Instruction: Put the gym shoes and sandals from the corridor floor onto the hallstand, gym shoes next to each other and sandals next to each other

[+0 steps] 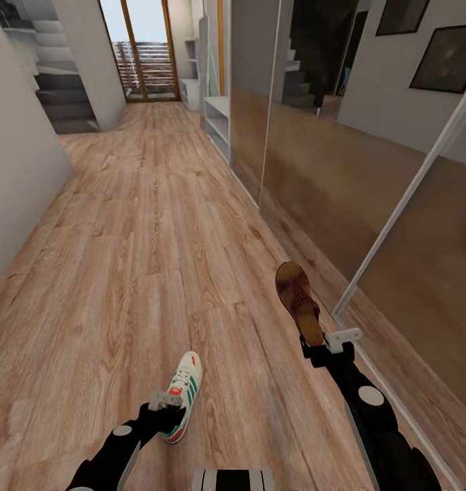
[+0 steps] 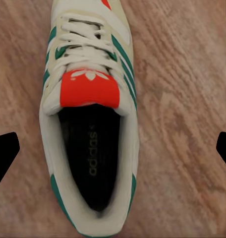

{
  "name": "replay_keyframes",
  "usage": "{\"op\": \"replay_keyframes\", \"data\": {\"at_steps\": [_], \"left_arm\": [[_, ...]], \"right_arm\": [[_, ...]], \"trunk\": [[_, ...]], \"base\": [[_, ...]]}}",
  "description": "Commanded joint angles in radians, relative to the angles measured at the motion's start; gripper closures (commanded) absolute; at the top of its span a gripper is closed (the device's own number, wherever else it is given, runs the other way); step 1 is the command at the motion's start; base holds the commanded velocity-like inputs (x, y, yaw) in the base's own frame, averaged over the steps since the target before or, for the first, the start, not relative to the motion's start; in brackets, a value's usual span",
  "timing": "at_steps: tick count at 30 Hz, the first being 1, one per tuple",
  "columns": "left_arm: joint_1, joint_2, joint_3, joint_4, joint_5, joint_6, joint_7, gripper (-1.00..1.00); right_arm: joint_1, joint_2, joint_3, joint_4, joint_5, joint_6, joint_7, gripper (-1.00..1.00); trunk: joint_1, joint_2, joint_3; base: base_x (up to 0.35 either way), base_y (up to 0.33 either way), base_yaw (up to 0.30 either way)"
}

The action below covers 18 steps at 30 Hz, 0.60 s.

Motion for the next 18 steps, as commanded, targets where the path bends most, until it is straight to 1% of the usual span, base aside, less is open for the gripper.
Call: {"op": "replay_keyframes", "data": {"at_steps": [1,3,7,11,16,18], "left_arm": [[0.0,-0.001,0.009,-0.002,-0.007,0.003,-0.008,-1.0],[0.0,-0.001,0.011,-0.002,-0.007,-0.003,-0.008,-1.0],[0.001,0.001,0.015,-0.001,-0.007,-0.04,-0.006,-1.0],[0.002,0.002,0.018,0.0,-0.008,-0.071,-0.004,-1.0],[0.004,0.003,0.022,0.001,-0.007,-0.089,-0.002,-1.0],[0.006,0.003,0.024,0.001,-0.007,-0.1,0.009,-1.0]], "right_arm": [[-0.001,0.001,-0.002,-0.002,0.007,0.006,0.008,1.0],[-0.001,0.001,-0.001,-0.002,0.007,0.006,0.008,1.0],[-0.001,0.001,-0.001,-0.002,0.007,0.006,0.008,1.0],[-0.001,0.001,-0.001,-0.002,0.007,0.006,0.008,1.0],[-0.001,0.001,-0.002,-0.002,0.007,0.006,0.008,1.0],[-0.001,0.001,-0.001,-0.002,0.007,0.006,0.008,1.0]], "trunk": [[0.0,0.0,-0.002],[0.0,0.0,-0.004],[0.0,0.0,-0.009],[0.0,0.0,-0.011],[0.002,-0.001,-0.031],[0.003,-0.002,-0.04]], "base": [[0.0,0.0,-0.161],[0.0,0.0,-0.173],[0.0,0.0,-0.171],[0.0,0.0,-0.08],[0.0,0.0,-0.018],[0.0,0.0,-0.004]]}}
